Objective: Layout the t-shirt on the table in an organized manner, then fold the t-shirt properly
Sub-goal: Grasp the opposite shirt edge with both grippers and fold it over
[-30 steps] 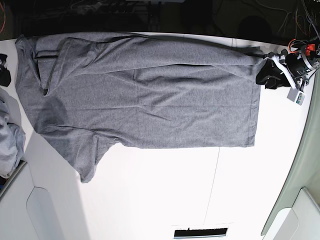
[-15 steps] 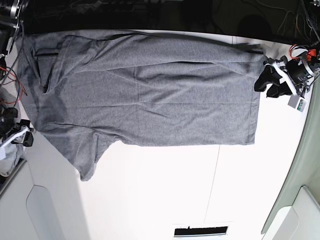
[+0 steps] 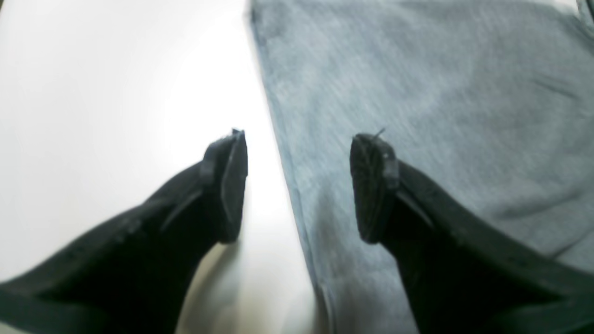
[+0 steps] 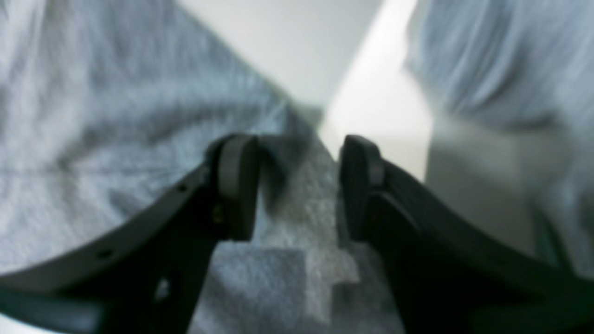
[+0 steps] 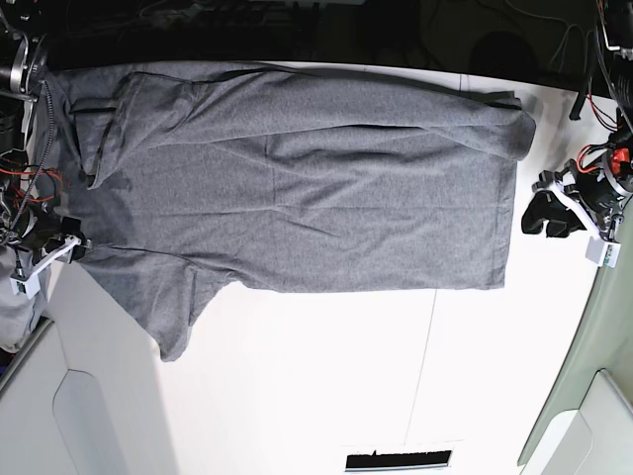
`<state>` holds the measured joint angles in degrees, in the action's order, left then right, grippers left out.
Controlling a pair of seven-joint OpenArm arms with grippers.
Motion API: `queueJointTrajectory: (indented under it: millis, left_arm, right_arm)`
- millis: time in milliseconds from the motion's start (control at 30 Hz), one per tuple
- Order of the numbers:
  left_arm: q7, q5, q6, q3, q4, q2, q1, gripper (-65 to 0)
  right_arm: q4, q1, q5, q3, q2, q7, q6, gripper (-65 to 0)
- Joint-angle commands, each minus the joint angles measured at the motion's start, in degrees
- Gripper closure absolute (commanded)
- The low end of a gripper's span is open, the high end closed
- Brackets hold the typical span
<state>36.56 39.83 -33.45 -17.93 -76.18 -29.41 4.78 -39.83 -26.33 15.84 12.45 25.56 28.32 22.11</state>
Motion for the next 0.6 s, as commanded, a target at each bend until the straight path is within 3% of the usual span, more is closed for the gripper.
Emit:
queueJointTrajectory:
  millis: [0, 67, 200, 300, 567]
  left_arm:
    - [-1.25, 0.98, -0.17, 0.31, 2.27, -1.11, -2.84, -37.5]
    - [-2.86, 0.31, -0.20, 2.78, 9.51, -1.05, -7.61, -37.5]
    - [-11.15, -5.60, -0.13, 9.55, 24.85, -0.70, -17.27, -37.5]
    - [-13.70, -5.55, -0.20, 12.55, 33.83, -0.22, -23.80, -37.5]
    - [-13.66, -9.88, -0.20, 13.22, 38.66, 4.28, -29.18, -37.4]
  right_arm:
    - [-0.87, -1.20, 0.28, 0.17, 1.05, -0.24, 0.39, -28.9]
    - [-0.87, -0.44, 1.18, 0.17, 1.05, -0.22, 0.39, -28.9]
    - [-0.87, 0.85, 2.80, 0.17, 0.94, 0.35, 0.39, -28.9]
    - [-0.87, 1.16, 2.84, 0.17, 0.92, 0.90, 0.46, -28.9]
    - [-0.90, 1.01, 8.59, 0.17, 0.90, 1.03, 4.26, -28.8]
